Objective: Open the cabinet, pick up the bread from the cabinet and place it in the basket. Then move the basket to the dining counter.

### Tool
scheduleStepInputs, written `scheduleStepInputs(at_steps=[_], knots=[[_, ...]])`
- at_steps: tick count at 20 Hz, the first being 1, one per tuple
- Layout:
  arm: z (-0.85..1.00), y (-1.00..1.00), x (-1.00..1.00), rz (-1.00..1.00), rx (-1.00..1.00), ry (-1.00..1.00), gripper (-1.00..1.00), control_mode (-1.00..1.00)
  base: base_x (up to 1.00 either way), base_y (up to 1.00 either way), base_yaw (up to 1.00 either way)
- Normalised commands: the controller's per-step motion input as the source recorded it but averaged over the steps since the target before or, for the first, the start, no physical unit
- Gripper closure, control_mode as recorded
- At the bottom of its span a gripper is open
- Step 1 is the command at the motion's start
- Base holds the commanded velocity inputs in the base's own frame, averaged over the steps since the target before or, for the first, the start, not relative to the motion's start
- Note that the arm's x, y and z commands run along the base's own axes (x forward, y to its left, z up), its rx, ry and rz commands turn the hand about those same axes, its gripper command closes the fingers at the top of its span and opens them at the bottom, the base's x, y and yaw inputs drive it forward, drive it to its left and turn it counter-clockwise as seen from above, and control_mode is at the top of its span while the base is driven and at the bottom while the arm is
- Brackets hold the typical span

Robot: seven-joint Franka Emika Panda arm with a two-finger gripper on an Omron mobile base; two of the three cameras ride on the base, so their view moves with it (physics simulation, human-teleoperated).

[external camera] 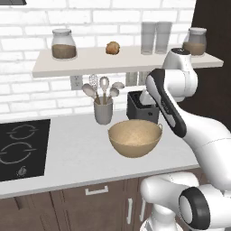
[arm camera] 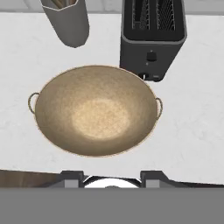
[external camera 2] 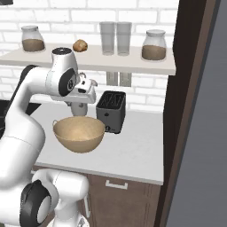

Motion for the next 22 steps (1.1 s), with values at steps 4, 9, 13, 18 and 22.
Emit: scheduleStepInputs(at_steps=[4, 9, 13, 18, 22], knots=[[0.0, 0.01, -0.03, 0.0, 0.0, 0.0, -1.0, -1.0, 0.0, 0.0, 0.0], [0.06, 0.09, -0.1, 0.0, 0.0, -0.1, -1.0, -1.0, 0.0, 0.0, 0.0], [0.48, 0.42, -0.01, -0.05, 0.0, -0.24, -1.0, -1.0, 0.0, 0.0, 0.0], [0.86, 0.49, 0.0, -0.09, 0.0, -0.23, -1.0, -1.0, 0.0, 0.0, 0.0], [0.98, 0.52, 0.05, -0.09, 0.0, -0.18, -1.0, -1.0, 0.0, 0.0, 0.0]])
